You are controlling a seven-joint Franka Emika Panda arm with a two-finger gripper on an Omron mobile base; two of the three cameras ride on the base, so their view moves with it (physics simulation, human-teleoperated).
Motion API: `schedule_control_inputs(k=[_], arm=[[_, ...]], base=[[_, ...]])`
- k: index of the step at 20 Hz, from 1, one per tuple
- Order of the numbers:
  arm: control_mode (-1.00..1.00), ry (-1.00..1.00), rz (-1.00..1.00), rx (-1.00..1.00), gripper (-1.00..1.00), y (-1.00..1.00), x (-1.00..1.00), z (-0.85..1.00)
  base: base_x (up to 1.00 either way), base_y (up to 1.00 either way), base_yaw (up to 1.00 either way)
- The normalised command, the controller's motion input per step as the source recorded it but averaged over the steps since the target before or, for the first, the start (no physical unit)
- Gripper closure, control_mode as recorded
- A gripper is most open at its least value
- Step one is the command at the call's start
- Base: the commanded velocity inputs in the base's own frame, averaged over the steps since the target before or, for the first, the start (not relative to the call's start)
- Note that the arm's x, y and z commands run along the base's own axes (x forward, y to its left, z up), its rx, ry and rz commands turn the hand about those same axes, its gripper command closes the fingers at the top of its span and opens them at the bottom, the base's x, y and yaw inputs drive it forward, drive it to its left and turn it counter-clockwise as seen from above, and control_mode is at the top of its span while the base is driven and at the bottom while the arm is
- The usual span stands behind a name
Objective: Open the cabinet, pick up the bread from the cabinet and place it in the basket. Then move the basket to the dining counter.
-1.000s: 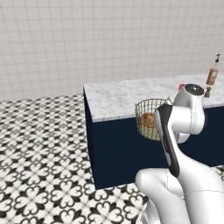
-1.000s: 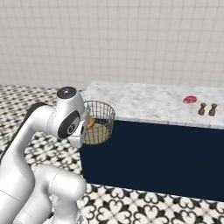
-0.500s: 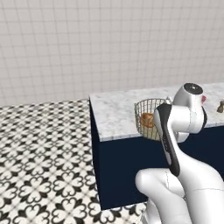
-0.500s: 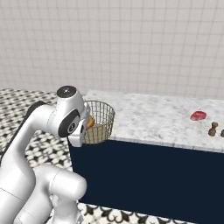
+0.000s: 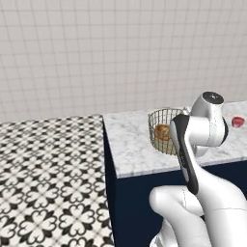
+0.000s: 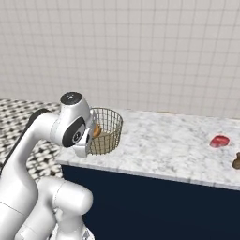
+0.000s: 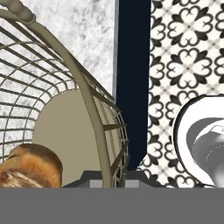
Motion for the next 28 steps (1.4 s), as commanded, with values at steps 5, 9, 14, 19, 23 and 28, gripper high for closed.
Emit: schedule_control_inputs(k=[5, 9, 14, 19, 23, 28], arm=[[1.00, 0.00, 0.00, 0.00, 1.00, 0.00, 0.00, 0.00], [-1.00, 0.00, 0.01, 0.00, 1.00, 0.00, 0.13, 0.00], [-1.00, 0.00, 0.14, 0.03, 1.00, -0.11, 0.60, -0.18], [-1.00, 0.07, 0.30, 0.00, 1.00, -0.29, 0.79, -0.46], [-1.00, 0.23, 0.07, -0.05, 1.00, -0.18, 0.71, -0.57], [-1.00, 0.08, 0.03, -0.06, 1.00, 0.00, 0.28, -0.49]], base=[[0.56, 0.00, 0.02], [0.39, 0.00, 0.01], [0.00, 0.00, 0.00], [0.00, 0.00, 0.00], [0.00, 0.00, 0.00], [0.00, 0.00, 0.00]])
